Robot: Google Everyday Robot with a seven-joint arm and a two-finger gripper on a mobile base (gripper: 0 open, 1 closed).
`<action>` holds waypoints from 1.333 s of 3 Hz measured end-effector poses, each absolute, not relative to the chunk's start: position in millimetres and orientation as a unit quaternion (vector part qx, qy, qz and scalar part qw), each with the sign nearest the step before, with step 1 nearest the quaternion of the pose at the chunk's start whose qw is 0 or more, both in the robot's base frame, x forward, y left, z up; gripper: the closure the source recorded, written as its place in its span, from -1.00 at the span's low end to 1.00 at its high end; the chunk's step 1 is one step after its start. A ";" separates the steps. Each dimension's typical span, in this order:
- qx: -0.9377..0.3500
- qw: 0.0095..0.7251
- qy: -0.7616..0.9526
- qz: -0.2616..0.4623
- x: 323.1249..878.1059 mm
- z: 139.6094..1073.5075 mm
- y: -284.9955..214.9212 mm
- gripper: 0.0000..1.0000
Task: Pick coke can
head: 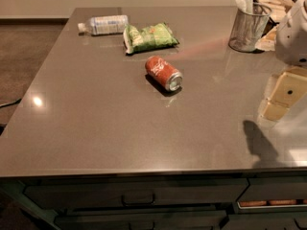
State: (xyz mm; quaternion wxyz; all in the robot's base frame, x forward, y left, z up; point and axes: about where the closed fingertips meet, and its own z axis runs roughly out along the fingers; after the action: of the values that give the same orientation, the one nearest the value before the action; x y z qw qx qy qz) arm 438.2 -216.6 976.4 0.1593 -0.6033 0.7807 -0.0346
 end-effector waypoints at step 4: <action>-0.606 0.152 0.781 0.006 468.1 965.8 -159.5 -1.00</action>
Offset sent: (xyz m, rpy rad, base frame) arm 0.0142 -0.0067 -0.0080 0.0846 0.1126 0.0537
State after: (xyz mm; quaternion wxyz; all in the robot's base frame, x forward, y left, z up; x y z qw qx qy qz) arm 468.1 -159.5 965.8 0.1517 -0.6063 0.7806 0.0056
